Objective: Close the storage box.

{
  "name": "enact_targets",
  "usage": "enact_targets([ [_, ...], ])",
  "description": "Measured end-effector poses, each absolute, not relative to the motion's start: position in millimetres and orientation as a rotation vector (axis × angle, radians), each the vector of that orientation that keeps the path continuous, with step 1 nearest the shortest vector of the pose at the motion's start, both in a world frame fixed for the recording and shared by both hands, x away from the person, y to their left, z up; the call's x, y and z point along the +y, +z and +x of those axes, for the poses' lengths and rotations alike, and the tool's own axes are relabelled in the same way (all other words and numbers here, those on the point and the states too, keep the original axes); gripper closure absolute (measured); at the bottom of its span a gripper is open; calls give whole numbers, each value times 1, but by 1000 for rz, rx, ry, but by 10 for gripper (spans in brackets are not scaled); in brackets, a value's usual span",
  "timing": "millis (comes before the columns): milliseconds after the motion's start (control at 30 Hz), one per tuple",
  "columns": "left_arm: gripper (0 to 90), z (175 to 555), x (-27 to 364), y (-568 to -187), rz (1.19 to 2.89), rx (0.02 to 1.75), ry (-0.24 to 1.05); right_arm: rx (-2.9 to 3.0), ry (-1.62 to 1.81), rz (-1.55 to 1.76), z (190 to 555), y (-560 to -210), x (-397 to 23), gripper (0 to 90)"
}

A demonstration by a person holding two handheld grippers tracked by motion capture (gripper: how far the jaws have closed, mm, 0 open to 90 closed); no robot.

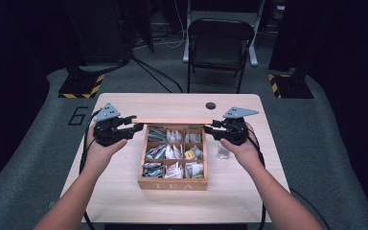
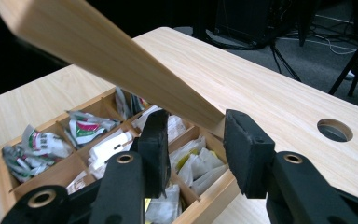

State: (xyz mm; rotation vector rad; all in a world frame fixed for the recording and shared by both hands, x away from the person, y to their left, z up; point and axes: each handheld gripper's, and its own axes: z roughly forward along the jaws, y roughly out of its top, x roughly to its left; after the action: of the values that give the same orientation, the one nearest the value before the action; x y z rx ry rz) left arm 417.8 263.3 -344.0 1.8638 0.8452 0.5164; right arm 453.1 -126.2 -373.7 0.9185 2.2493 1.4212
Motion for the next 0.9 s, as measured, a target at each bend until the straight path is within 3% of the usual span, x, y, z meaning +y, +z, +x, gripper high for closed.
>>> enact_targets([
  [900, 557, 391, 267, -368, 1866, 844, 493, 2292, 1456, 913, 417, -381, -129, 533],
])
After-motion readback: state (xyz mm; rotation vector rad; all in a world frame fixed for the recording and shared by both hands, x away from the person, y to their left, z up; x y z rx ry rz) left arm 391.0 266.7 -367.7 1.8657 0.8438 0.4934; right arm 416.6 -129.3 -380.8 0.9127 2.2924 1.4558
